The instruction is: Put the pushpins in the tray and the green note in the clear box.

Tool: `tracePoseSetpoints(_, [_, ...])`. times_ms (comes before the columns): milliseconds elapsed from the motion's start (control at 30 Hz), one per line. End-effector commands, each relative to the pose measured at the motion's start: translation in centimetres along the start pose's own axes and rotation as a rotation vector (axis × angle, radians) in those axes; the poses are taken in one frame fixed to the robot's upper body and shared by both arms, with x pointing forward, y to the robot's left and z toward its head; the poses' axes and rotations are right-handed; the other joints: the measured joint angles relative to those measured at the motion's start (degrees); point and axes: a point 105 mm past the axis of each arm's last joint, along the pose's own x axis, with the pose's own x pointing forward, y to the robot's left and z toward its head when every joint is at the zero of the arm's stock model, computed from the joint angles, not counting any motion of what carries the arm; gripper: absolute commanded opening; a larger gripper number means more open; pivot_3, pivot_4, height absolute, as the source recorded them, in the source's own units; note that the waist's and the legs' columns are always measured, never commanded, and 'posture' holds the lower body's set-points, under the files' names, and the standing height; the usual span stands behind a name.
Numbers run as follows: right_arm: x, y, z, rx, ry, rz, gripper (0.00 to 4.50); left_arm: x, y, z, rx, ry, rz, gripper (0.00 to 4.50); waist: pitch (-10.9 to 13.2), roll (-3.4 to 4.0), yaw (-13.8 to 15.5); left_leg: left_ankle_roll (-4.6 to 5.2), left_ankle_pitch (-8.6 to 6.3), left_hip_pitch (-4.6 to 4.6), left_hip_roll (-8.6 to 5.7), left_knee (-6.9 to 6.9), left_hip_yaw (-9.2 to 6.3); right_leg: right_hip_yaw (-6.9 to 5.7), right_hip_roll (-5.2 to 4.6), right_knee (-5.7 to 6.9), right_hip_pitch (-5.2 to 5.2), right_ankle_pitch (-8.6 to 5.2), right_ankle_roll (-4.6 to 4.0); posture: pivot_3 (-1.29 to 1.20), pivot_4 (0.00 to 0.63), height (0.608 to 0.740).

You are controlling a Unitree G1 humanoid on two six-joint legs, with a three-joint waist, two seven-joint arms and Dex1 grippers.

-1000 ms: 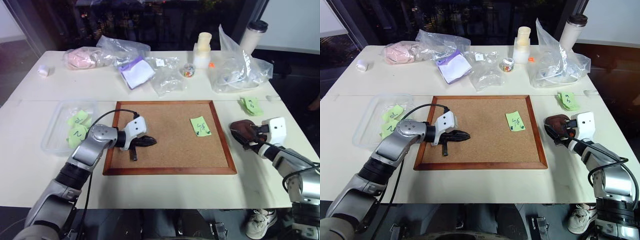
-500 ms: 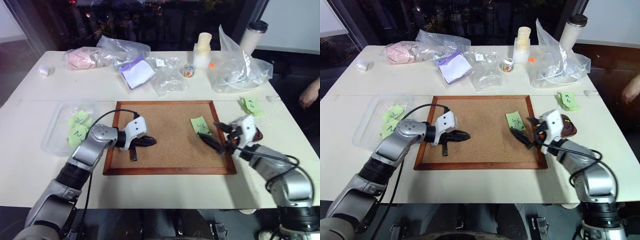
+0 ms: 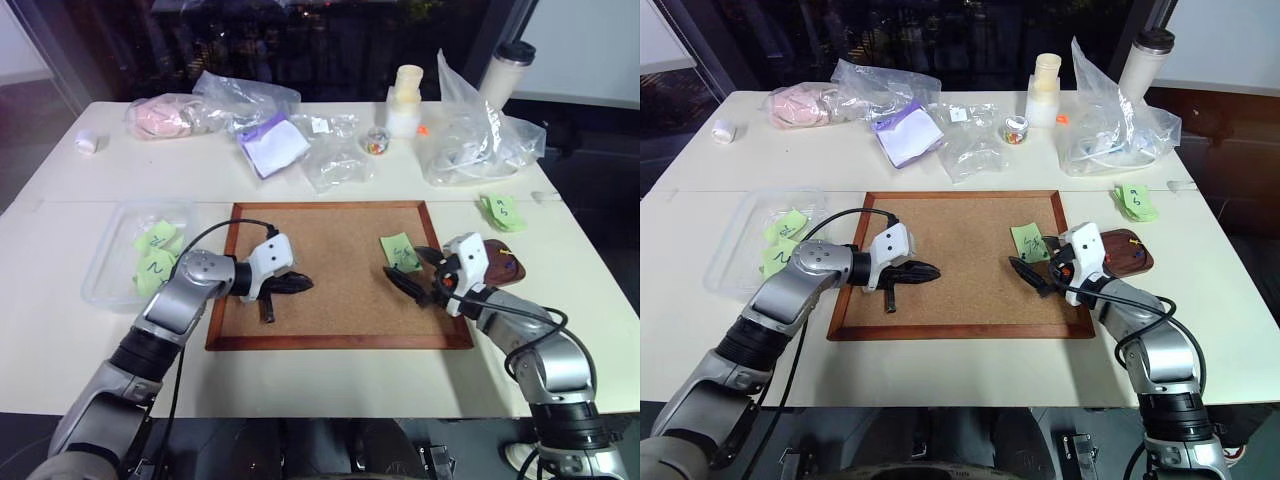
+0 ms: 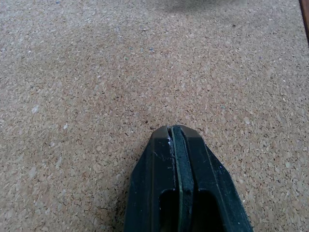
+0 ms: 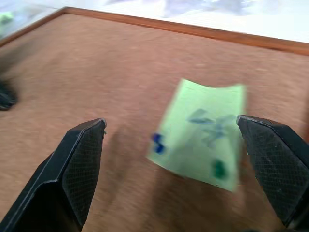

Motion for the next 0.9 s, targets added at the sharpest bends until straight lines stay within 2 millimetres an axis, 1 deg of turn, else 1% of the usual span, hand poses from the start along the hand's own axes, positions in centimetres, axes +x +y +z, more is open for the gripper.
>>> tracePoseSetpoints(33, [-0.5, -0.6, 0.9, -0.004, -0.054, -0.029, 4.46, 0.0, -0.2, -1.4, -0.034, 0.053, 0.008, 0.0, 0.0, 0.0, -0.01, 0.0, 0.0, 0.0, 0.0, 0.0, 0.01, 0.0, 0.0, 0.0, 0.0, 0.0, 0.0, 0.0, 0.15, 0.734])
tracePoseSetpoints(200, [-0.8, -0.8, 0.0, 0.017, -0.041, -0.041, 4.46, 0.0, -0.2, -1.4, -0.029, 0.057, 0.002, 0.0, 0.0, 0.0, -0.01, 0.0, 0.0, 0.0, 0.0, 0.0, 0.0, 0.0, 0.0, 0.0, 0.0, 0.0, 0.0, 0.0, 0.15, 0.734])
tracePoseSetpoints(233, [-0.9, -0.8, -0.1, 0.017, -0.039, -0.045, 4.24, 0.0, -0.2, -1.4, -0.029, 0.057, 0.001, 0.0, 0.0, 0.0, -0.01, 0.0, 0.0, 0.0, 0.0, 0.0, 0.0, 0.0, 0.0, 0.0, 0.0, 0.0, 0.0, 0.0, 0.15, 0.734])
tracePoseSetpoints(300, [-0.8, -1.0, -0.3, 0.016, -0.033, -0.052, 3.58, 0.0, -0.2, -1.4, -0.027, 0.058, 0.0, 0.0, 0.0, 0.0, -0.02, 0.0, 0.0, 0.0, 0.0, 0.0, 0.0, 0.0, 0.0, 0.0, 0.0, 0.0, 0.0, 0.0, 0.15, 0.734])
tracePoseSetpoints(333, [-0.8, -1.0, -0.4, 0.014, -0.03, -0.053, 3.18, 0.1, -0.2, -1.4, -0.026, 0.058, 0.0, 0.0, 0.0, 0.0, -0.02, 0.0, 0.0, 0.0, 0.0, 0.0, 0.0, 0.0, 0.0, 0.0, 0.0, 0.0, 0.0, 0.0, 0.15, 0.734])
tracePoseSetpoints(367, [-0.8, -1.0, -0.5, 0.013, -0.027, -0.053, 2.6, 0.1, -0.2, -1.3, -0.026, 0.057, -0.001, 0.0, 0.0, 0.0, -0.02, 0.0, 0.0, 0.0, 0.0, 0.0, 0.0, 0.0, 0.0, 0.0, 0.0, 0.0, 0.0, 0.0, 0.15, 0.734])
tracePoseSetpoints(467, [-0.6, -1.2, -0.7, 0.01, -0.024, -0.056, 1.11, 0.1, -0.2, -1.3, -0.025, 0.057, -0.002, 0.0, 0.0, 0.0, -0.02, 0.0, 0.0, 0.0, 0.0, 0.0, 0.0, 0.0, 0.0, 0.0, 0.0, 0.0, 0.0, 0.0, 0.15, 0.734])
tracePoseSetpoints(500, [-0.5, -1.2, -0.6, 0.009, -0.025, -0.058, 0.52, 0.1, -0.2, -1.3, -0.025, 0.057, -0.002, 0.0, 0.0, 0.0, -0.02, 0.0, 0.0, 0.0, 0.0, 0.0, 0.0, 0.0, 0.0, 0.0, 0.0, 0.0, 0.0, 0.0, 0.15, 0.734])
tracePoseSetpoints(533, [-0.5, -1.3, -0.6, 0.008, -0.026, -0.061, 0.09, 0.1, -0.2, -1.3, -0.024, 0.057, -0.003, 0.0, 0.0, 0.0, -0.02, 0.0, 0.0, 0.0, 0.0, 0.0, 0.0, 0.0, 0.0, 0.0, 0.0, 0.0, 0.0, 0.0, 0.15, 0.734])
tracePoseSetpoints(567, [-0.5, -1.4, -0.6, 0.007, -0.027, -0.062, 0.02, 0.1, -0.2, -1.3, -0.025, 0.057, -0.003, 0.0, 0.0, 0.0, -0.02, 0.0, 0.0, 0.01, 0.0, 0.0, 0.0, 0.0, 0.0, 0.0, 0.0, 0.0, 0.0, 0.0, 0.15, 0.734])
tracePoseSetpoints(767, [-0.7, -1.6, -0.4, -0.002, -0.044, -0.079, 0.02, 0.0, -0.5, -1.4, -0.034, 0.063, -0.02, 0.0, -0.01, 0.01, -0.02, 0.0, 0.0, 0.01, 0.01, 0.0, 0.0, 0.0, 0.0, 0.0, 0.0, 0.0, 0.0, 0.0, 0.15, 0.734])
tracePoseSetpoints(900, [-1.4, -2.4, 1.4, -0.013, -0.139, -0.138, 0.02, -0.4, -1.0, -3.1, 0.025, 0.174, -0.053, 0.0, 0.0, 0.01, -0.07, 0.0, 0.0, 0.0, 0.01, -0.01, 0.0, 0.0, 0.01, 0.0, 0.0, 0.0, 0.0, 0.0, 0.15, 0.734])
